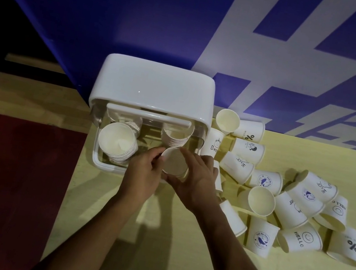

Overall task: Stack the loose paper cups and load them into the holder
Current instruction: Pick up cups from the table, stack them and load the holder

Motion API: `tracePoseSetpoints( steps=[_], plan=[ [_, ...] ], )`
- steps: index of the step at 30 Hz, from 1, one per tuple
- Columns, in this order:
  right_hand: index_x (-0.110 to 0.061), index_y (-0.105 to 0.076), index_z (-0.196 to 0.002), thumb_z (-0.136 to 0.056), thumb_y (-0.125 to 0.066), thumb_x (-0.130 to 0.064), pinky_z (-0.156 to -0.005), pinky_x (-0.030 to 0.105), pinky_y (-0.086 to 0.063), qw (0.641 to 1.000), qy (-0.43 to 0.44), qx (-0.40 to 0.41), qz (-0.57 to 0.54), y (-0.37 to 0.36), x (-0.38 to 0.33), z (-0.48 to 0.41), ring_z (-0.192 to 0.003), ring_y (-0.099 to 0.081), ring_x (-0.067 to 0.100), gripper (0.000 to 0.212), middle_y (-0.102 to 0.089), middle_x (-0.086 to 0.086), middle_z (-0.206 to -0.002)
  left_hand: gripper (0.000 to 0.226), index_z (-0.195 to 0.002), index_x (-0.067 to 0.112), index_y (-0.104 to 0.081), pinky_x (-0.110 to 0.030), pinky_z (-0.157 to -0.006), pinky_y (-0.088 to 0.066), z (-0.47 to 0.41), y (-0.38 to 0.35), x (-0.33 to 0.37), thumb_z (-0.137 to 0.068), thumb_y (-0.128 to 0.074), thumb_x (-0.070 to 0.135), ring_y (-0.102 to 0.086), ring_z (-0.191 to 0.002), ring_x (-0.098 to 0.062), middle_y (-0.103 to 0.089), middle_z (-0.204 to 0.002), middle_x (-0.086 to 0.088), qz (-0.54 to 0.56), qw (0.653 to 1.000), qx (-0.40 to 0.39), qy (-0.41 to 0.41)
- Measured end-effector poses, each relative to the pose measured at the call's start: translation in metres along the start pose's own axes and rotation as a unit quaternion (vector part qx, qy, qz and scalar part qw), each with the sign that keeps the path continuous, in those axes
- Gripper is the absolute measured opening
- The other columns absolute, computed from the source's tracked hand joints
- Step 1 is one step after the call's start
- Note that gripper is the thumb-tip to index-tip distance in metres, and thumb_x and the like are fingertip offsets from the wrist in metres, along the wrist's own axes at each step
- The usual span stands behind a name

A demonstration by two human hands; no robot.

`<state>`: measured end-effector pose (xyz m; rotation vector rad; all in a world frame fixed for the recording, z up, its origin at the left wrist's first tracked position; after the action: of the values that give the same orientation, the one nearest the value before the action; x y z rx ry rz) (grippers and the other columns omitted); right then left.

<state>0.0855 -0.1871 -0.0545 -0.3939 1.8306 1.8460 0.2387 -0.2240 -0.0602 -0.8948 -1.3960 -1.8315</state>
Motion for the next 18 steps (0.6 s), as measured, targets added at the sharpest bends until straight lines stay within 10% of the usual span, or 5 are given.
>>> tracePoseSetpoints(
  steps=[18],
  plan=[
    [-0.021,-0.062,-0.138,-0.082,-0.069,-0.067,-0.097,0.04,-0.044,0.996,-0.016,0.079,-0.043,0.045,0.018,0.038,-0.12,-0.052,0.019,0.073,-0.065,-0.007,-0.133,0.036,-0.137,0.018,-0.057,-0.024,-0.089,-0.05,0.035,0.016,0.039,-0.102,-0.061,0.02,-0.063,-0.111,-0.013,-0.065,-0.128,0.001,-0.063,0.992,0.058,-0.097]
  ],
)
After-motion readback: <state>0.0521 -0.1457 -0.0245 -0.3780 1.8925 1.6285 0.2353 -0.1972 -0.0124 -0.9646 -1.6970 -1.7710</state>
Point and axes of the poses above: each hand's wrist, its own z-axis away from the middle knuckle, its own y-axis out of the back of the hand, x = y × z, the point moved 6 cm from there along -z, towards the middle knuckle
